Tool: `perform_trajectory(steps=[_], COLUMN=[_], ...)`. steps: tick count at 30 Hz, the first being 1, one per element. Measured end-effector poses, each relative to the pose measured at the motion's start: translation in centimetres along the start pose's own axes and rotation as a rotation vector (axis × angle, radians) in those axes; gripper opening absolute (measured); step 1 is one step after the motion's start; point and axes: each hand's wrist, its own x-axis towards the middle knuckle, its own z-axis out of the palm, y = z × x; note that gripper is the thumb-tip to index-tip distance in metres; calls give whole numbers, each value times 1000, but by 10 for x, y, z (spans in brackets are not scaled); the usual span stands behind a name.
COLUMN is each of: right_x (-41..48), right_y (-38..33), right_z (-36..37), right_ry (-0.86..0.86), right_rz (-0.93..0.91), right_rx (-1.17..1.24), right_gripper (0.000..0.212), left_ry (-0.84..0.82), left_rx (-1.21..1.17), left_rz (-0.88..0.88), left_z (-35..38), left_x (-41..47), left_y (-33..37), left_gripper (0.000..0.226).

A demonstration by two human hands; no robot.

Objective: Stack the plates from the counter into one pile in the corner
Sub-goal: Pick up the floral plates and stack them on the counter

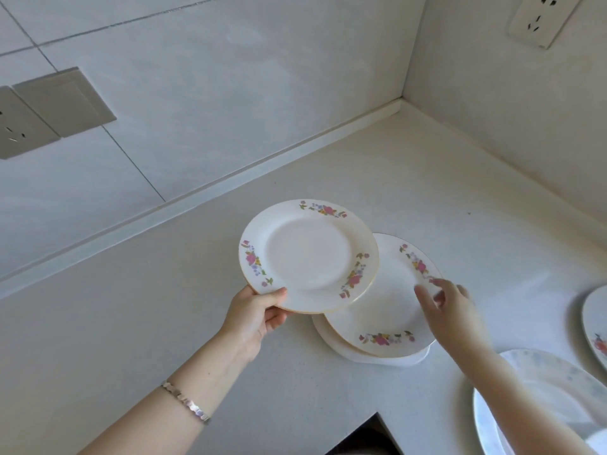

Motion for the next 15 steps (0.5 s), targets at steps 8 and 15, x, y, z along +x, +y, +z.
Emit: perform_trajectory(steps=[8,15], right_x=[19,10], right_y=[-26,20], right_z=[-6,7], right_ry=[-12,14], right_rz=[108,229], right_rx=[394,174], right_gripper=[44,61], left_ry=[-266,-276], left_rx=[310,810], left_rz=[-103,-72], left_z=[34,58], left_x=[-2,21], left_y=[-12,-23], left_gripper=[15,10])
